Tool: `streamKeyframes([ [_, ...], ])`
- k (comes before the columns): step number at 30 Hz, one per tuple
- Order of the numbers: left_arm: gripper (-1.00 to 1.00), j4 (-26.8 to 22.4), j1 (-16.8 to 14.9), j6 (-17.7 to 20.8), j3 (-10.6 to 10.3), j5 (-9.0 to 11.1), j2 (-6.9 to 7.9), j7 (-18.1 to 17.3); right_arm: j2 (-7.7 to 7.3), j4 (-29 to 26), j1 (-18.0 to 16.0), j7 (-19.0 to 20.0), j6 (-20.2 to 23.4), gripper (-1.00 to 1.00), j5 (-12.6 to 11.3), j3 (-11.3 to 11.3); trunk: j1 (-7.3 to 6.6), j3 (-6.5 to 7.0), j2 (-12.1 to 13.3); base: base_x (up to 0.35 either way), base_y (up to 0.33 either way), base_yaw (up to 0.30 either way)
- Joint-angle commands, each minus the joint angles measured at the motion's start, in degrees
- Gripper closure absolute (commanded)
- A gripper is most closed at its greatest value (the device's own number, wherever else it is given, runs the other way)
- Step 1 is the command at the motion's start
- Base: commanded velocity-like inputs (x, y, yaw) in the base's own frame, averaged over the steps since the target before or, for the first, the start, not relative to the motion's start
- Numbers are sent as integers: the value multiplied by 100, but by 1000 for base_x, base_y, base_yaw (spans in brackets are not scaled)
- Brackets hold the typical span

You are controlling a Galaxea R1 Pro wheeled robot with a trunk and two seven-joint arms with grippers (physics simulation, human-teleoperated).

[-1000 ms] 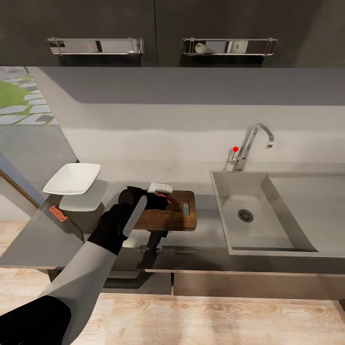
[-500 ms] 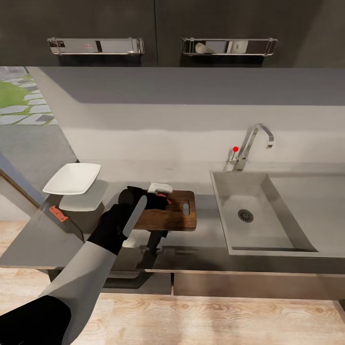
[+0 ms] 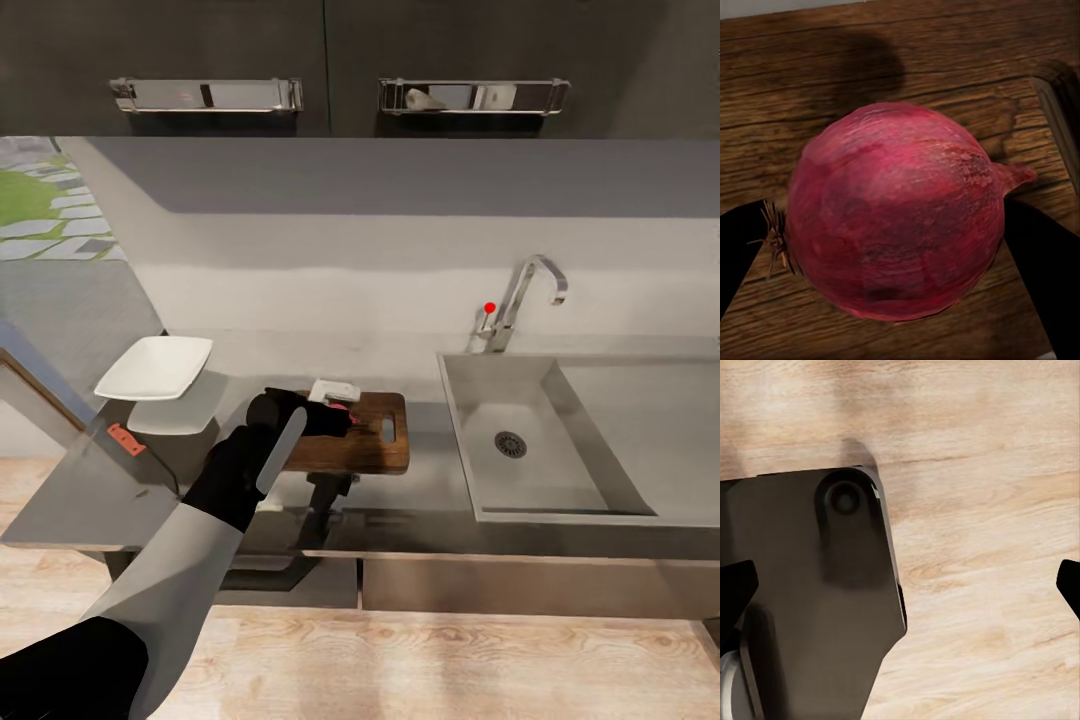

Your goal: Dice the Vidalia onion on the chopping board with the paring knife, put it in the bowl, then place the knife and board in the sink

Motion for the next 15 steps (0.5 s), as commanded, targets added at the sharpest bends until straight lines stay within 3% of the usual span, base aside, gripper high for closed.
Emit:
streamKeyframes([
  [1, 100, -4, -4, 19, -4, 48, 0, 41, -5, -11, 2, -35, -12, -100, -50, 49, 3, -9, -10, -31, 0, 0],
  [15, 100, -6, -4, 15, -4, 48, 0, 41, -5, -11, 2, -35, -12, -100, -51, 49, 3, -9, -10, -5, 0, 0],
])
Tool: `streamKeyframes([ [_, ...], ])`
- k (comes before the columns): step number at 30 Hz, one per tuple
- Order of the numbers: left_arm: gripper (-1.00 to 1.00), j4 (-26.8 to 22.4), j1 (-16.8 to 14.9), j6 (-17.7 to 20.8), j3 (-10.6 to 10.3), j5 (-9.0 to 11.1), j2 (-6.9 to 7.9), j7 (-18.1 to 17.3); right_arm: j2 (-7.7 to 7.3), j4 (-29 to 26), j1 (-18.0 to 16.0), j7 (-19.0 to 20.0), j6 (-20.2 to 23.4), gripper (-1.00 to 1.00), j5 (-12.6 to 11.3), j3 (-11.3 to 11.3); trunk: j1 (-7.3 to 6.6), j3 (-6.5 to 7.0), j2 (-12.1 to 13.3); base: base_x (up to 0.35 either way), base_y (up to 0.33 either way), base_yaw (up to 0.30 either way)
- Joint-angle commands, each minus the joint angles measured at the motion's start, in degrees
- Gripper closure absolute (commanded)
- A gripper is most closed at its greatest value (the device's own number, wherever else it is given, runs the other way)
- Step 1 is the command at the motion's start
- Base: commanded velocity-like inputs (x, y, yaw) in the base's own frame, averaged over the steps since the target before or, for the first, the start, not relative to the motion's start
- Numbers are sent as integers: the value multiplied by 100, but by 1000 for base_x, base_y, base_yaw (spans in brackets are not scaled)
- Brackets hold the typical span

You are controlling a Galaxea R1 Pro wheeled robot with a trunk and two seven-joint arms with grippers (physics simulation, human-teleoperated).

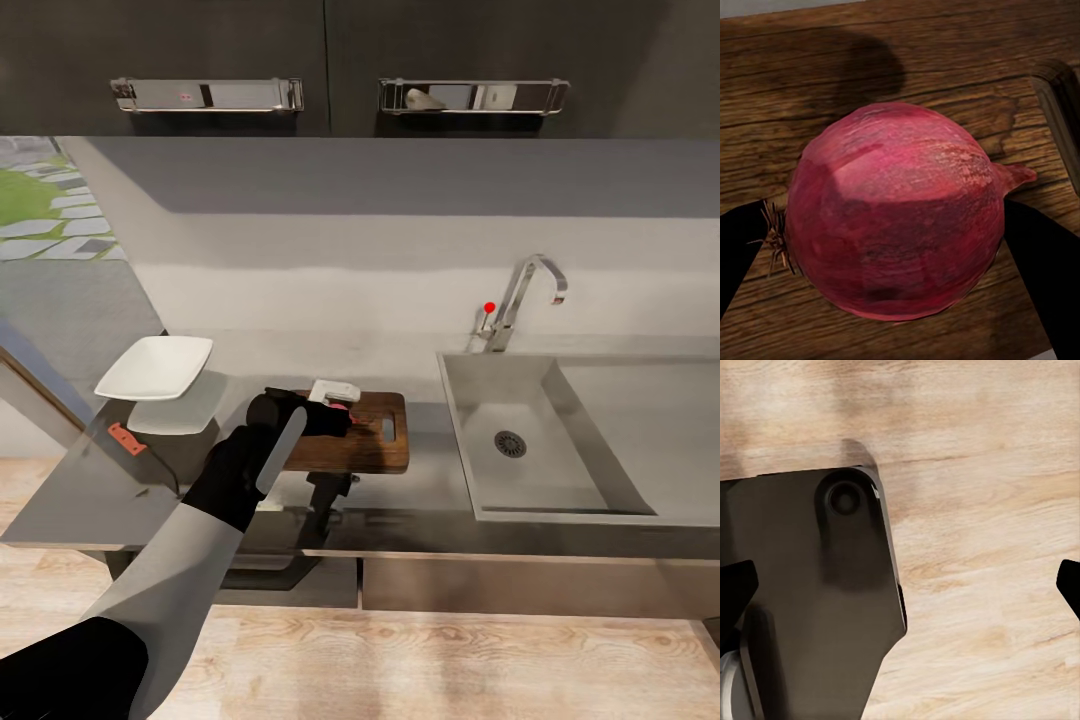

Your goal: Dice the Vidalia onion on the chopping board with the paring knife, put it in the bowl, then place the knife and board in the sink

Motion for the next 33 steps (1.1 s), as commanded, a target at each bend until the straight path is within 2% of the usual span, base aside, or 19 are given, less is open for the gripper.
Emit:
streamKeyframes([
  [1, 100, -3, -5, 23, -5, 48, 0, 41, -5, -11, 2, -35, -12, -100, -50, 49, 3, -9, -10, 0, 0, 0],
  [30, 100, -7, -5, 23, -5, 48, 10, 41, -5, -2, 2, -35, -12, -100, -51, 49, 3, -9, -10, 0, 0, 0],
  [31, -100, -6, -5, 22, -5, 50, 10, 41, -5, -2, 2, -35, -12, -100, -51, 49, 3, -9, -10, 0, 0, 0],
  [33, -100, -4, -5, 23, -5, 53, 9, 41, -5, -2, 2, -35, -12, -100, -51, 49, 3, -9, -10, 0, 0, 0],
])
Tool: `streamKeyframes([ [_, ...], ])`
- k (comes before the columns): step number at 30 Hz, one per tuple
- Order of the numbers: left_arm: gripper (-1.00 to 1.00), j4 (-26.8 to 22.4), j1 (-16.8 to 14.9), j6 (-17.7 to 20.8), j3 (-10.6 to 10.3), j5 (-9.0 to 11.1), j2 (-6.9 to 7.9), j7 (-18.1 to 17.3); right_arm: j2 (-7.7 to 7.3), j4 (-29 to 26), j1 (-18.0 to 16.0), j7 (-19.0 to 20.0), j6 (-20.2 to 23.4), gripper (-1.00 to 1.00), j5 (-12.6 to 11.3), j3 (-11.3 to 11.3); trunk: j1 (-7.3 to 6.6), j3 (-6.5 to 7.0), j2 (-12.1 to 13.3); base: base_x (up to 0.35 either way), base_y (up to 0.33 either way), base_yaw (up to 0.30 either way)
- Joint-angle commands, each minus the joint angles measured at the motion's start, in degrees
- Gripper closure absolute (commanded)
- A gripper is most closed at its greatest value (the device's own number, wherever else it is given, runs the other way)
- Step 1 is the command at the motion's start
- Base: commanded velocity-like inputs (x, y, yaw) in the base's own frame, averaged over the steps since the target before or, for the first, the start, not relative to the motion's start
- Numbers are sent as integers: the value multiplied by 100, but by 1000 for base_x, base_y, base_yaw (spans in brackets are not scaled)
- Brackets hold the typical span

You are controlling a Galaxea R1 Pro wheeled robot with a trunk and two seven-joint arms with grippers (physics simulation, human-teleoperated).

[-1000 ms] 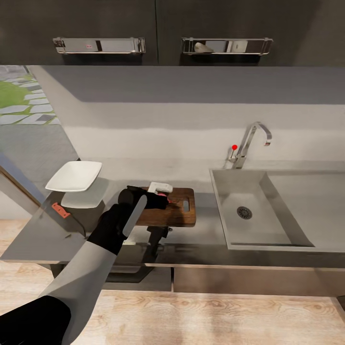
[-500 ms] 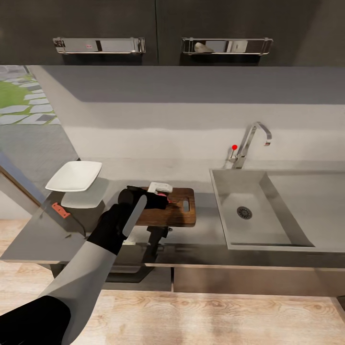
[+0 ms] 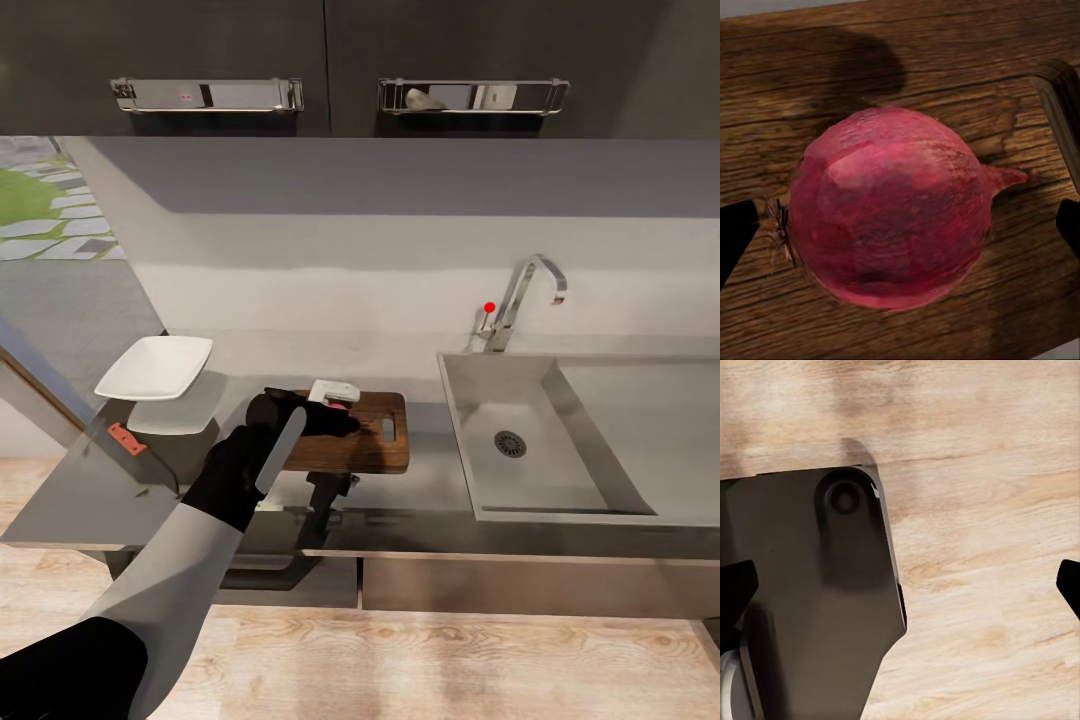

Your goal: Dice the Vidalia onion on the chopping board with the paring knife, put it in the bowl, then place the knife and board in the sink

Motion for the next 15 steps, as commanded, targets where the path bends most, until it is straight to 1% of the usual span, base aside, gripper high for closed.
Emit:
streamKeyframes([
  [1, -100, -1, -5, 20, -5, 49, 0, 43, -5, -11, 2, -34, -12, -100, -52, 49, 3, -9, -10, 0, 0, 0],
  [15, -100, -2, -5, 21, -5, 52, 0, 43, -5, -11, 2, -34, -12, -100, -51, 49, 3, -9, -10, 0, 0, 0],
])
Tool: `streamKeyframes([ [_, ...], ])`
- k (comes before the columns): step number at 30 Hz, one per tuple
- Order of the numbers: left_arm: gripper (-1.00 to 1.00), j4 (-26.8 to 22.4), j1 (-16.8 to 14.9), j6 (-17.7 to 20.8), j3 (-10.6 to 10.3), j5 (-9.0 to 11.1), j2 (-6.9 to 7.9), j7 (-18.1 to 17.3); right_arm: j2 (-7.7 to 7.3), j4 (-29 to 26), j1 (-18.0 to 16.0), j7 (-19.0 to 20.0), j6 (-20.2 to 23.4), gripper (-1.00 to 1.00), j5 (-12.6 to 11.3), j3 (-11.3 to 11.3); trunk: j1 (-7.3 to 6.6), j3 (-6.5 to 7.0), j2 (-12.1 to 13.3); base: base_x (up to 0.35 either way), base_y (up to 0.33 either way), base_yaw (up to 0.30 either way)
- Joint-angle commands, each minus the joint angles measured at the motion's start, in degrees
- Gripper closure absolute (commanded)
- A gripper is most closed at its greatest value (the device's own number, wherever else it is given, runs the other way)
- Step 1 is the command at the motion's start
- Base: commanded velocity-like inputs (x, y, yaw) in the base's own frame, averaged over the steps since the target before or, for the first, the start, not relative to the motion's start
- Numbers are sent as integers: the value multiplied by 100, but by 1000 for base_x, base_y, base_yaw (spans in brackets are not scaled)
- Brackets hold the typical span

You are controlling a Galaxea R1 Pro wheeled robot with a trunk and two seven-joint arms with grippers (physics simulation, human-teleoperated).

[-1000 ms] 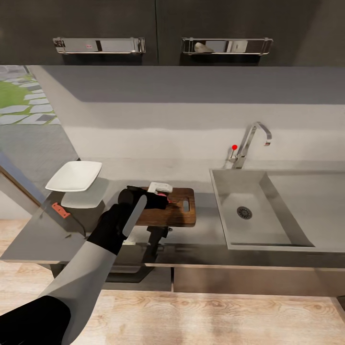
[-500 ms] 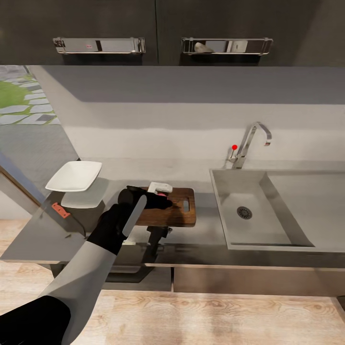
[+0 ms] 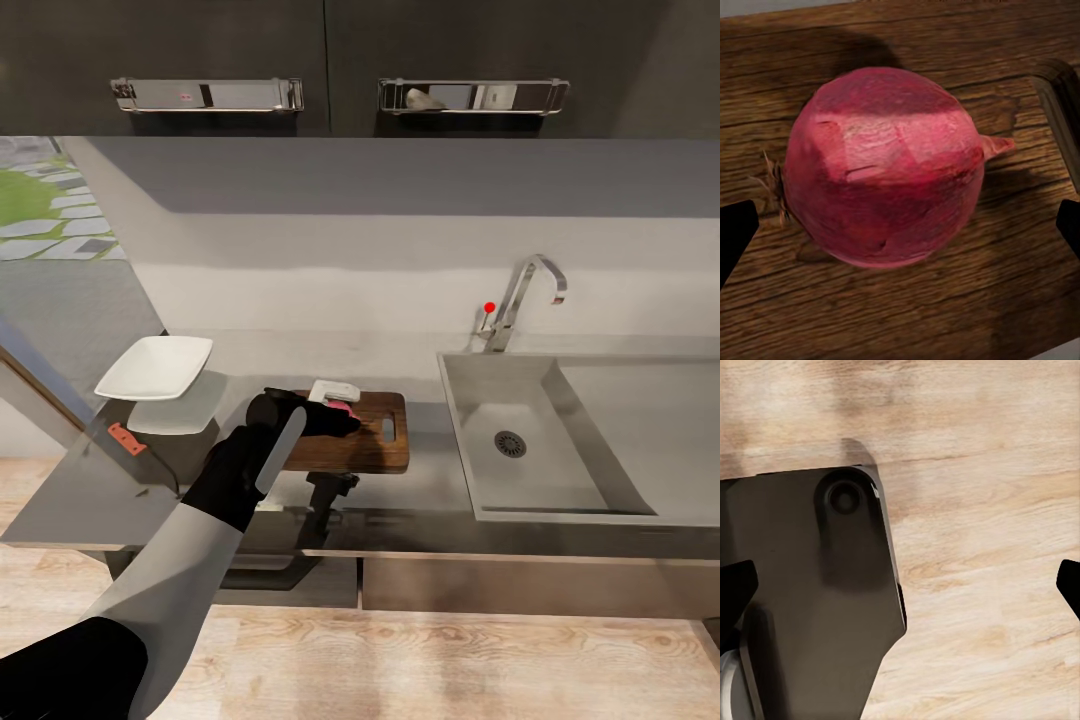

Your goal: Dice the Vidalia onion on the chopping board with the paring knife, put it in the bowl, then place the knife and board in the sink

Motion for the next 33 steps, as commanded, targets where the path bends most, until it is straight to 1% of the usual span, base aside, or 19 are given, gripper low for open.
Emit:
streamKeyframes([
  [1, -100, -5, -5, 21, -5, 49, 0, 43, -5, -11, 2, -34, -12, -100, -52, 49, 3, -9, -10, 0, 0, 0],
  [5, -100, -57, -5, 22, -5, 46, 0, 43, -5, -11, 2, -34, -12, -100, -52, 49, 3, -9, -10, 0, 0, 0],
  [7, -100, -158, -5, 25, -5, 47, 0, 43, -5, -11, 2, -34, -12, -100, -52, 49, 3, -9, -10, 0, 0, 0],
  [13, -100, -813, -6, 27, -5, 49, 0, 43, -6, -11, 2, -34, -12, -100, -46, 49, 3, -9, -10, 0, 0, 0],
  [17, -100, -986, -5, 28, -5, 49, 5, 43, -5, -11, 2, -34, -12, -100, -44, 49, 3, -9, -10, 0, 0, 0],
  [26, -100, -934, -5, 28, -1, 49, 32, 43, -6, -11, 2, -34, -12, -100, -47, 49, 3, -9, -10, -5, 0, 0],
  [33, -100, -847, -5, 28, -4, 49, 56, 43, -6, -11, 2, -34, -12, -100, -44, 49, 3, -9, -10, -198, 0, 0],
])
